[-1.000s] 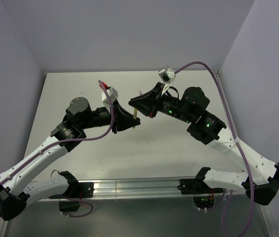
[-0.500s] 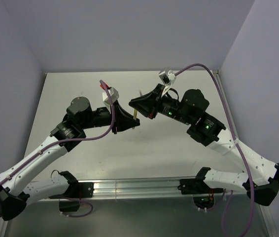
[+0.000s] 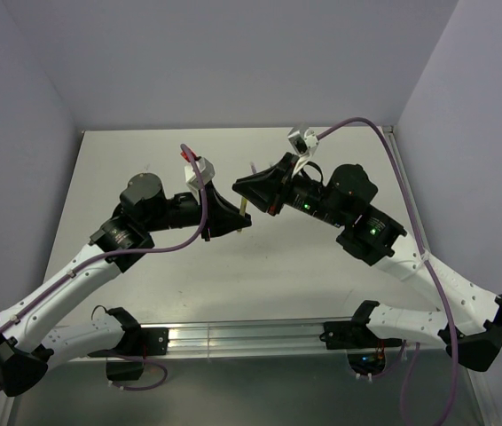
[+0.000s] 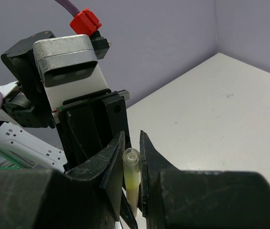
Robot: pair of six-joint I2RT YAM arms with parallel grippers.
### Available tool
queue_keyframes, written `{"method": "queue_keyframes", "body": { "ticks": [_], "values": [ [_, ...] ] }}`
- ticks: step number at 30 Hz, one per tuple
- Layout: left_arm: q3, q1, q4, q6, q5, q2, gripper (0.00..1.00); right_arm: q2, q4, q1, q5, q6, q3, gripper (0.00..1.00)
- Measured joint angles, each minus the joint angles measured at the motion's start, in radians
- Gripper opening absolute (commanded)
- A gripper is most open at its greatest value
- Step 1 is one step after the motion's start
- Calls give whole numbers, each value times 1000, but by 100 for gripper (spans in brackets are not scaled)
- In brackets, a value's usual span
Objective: Insert the pens into the pen caps
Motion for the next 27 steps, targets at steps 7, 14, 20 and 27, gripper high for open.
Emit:
{"method": "queue_keyframes", "body": {
  "ticks": [7,14,20,27],
  "values": [
    [9,0,-32,2,1,0,0,-6,11,6,9,0,-17,0],
    [9,5,-40,5,2,6,0,-12,25,12,32,0,-36,0],
    [14,15,-41,10,13,6,0,-12,36,13,37,0,-39,0],
    [18,31,-43,12,28,7,0,-12,53,17,50,0,-46,0]
  ]
}}
